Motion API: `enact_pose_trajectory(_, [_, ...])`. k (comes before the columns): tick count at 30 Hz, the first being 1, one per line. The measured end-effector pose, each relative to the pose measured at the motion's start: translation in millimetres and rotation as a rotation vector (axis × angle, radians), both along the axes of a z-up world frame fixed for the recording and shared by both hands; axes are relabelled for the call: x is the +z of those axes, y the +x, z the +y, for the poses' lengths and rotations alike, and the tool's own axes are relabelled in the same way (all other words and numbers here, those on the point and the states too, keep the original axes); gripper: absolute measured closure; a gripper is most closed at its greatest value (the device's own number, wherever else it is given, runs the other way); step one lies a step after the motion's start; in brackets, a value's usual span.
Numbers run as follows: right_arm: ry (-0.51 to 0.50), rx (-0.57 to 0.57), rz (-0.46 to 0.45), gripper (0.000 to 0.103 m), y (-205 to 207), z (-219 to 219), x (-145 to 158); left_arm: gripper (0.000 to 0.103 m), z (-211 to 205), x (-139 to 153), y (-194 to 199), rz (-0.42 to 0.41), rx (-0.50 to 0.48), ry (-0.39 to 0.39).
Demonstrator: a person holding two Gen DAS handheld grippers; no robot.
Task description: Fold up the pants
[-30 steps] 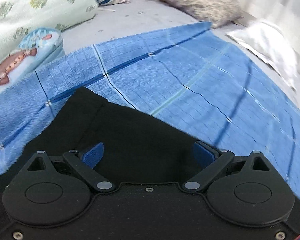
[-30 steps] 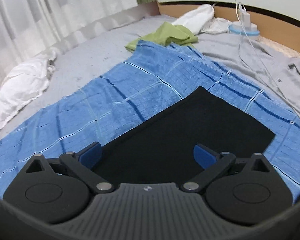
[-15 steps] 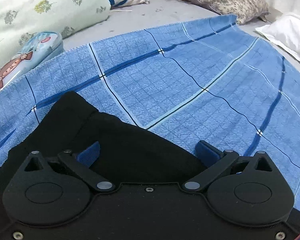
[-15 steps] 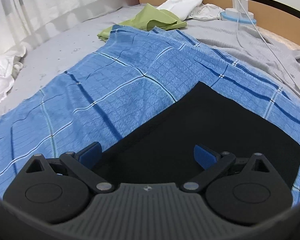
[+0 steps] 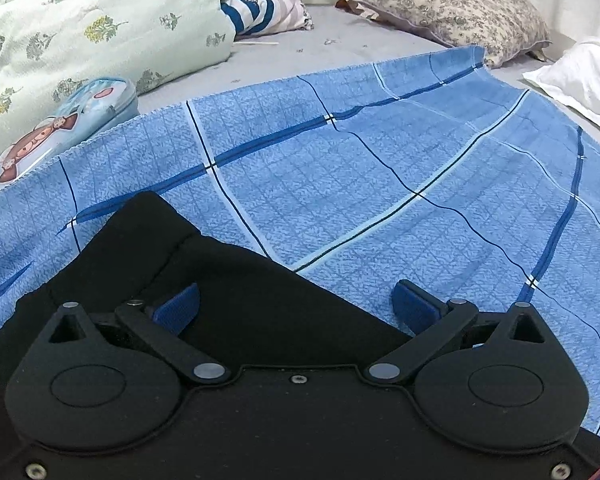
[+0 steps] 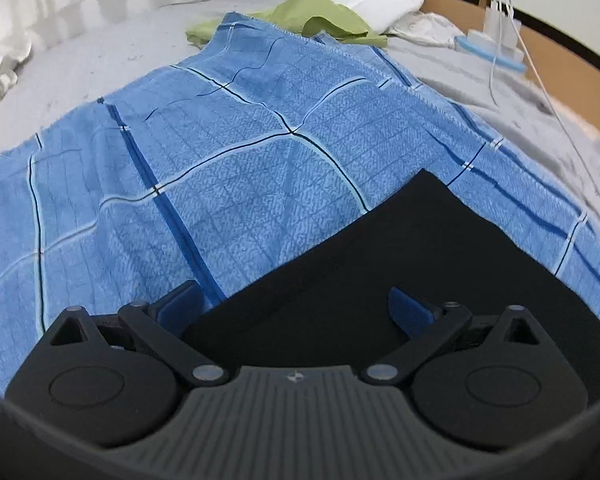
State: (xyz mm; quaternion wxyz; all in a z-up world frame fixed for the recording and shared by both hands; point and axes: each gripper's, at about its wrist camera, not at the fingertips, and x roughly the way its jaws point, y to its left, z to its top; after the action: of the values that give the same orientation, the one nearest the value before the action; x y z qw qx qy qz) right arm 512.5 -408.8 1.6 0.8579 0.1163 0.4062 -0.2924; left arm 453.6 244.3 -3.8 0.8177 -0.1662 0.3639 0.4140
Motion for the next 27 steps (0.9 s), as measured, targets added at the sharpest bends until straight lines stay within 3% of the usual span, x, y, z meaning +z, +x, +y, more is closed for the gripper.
enact_pose_trajectory(1, [0.009,-0.011,-0.002,0.016,-2.1,-0.3,2.0,0.000,0.0,-0.2,-0.4,-0.002,-0.003,0.003])
enact_pose_trajectory(2, [-0.002,-0.028,-0.001,0.038,-4.7,-0.3,5.4,0.000,-0.4,-0.1,-0.7,-0.002,-0.005,0.004])
enact_pose_trajectory(3, [-0.030,-0.054,0.005,0.068,-8.7,-0.8,10.0,0.000,-0.2,0.0,-1.1,-0.002,-0.007,0.003])
enact_pose_trajectory(4, [-0.026,-0.054,-0.007,0.078,-14.5,-3.2,14.8,0.000,0.1,0.2,-1.6,-0.003,-0.010,0.001])
enact_pose_trajectory(5, [-0.005,-0.057,-0.005,0.095,-19.8,-7.2,17.1,0.000,0.6,0.3,-2.1,-0.003,-0.014,0.000])
enact_pose_trajectory(17, [0.192,-0.001,-0.144,0.099,-138.6,-54.6,39.5,0.000,6.5,7.4,-17.0,-0.011,-0.084,-0.069])
enact_pose_trajectory(27, [0.232,0.016,-0.156,0.099,-195.3,-68.8,26.9,0.000,-0.6,9.4,-34.0,-0.005,-0.137,-0.066])
